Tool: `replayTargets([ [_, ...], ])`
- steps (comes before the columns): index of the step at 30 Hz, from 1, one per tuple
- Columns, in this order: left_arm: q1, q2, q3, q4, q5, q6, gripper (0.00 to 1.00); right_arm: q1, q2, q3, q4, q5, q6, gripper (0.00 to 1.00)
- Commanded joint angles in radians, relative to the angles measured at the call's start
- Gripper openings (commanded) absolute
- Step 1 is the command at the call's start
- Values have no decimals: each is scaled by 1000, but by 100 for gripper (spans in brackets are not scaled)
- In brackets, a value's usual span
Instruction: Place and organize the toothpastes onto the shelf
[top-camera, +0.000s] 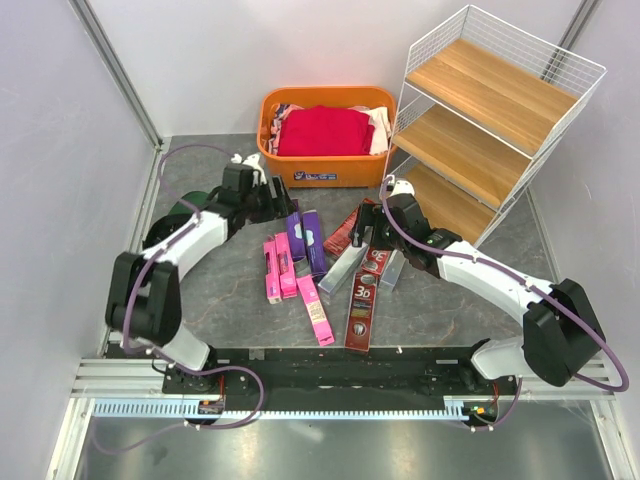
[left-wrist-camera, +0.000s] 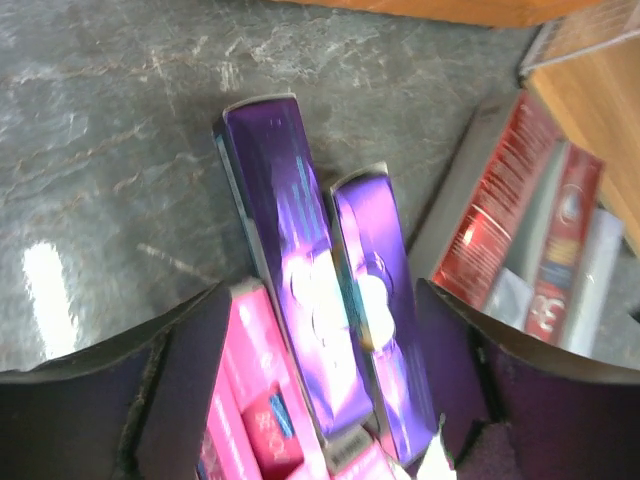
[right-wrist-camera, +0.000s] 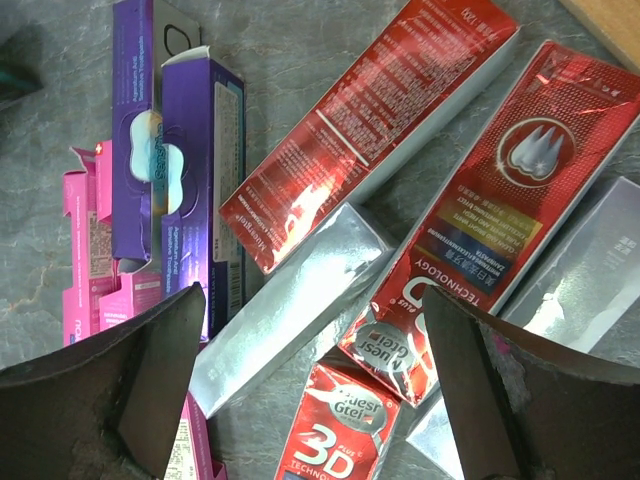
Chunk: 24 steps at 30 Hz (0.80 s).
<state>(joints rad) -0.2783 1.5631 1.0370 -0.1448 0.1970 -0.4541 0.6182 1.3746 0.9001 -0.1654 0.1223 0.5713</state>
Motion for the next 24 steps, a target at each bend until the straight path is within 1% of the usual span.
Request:
replayTargets([
  [1,-13,98,116,-87,-102,-35,75,5,-17,23,15,-38,-7,98],
  [2,-16,136,129,-90,-111,-41,72,3,-19,20,12,-41,-4,98],
  [3,-18,150,139,-93,-114,-43,72,3,-19,17,13,-47,-4,98],
  [17,-56,348,296,-102,-146,-57,73,5,-12,2,3,-65,-1,98],
  [20,-64,396,330,-128,-163,-61,73,3,-8,5,1,-67,-4,98],
  [24,-68,433,363,-162,-237,-75,72,3,-3,3,-2,-69,-8,98],
])
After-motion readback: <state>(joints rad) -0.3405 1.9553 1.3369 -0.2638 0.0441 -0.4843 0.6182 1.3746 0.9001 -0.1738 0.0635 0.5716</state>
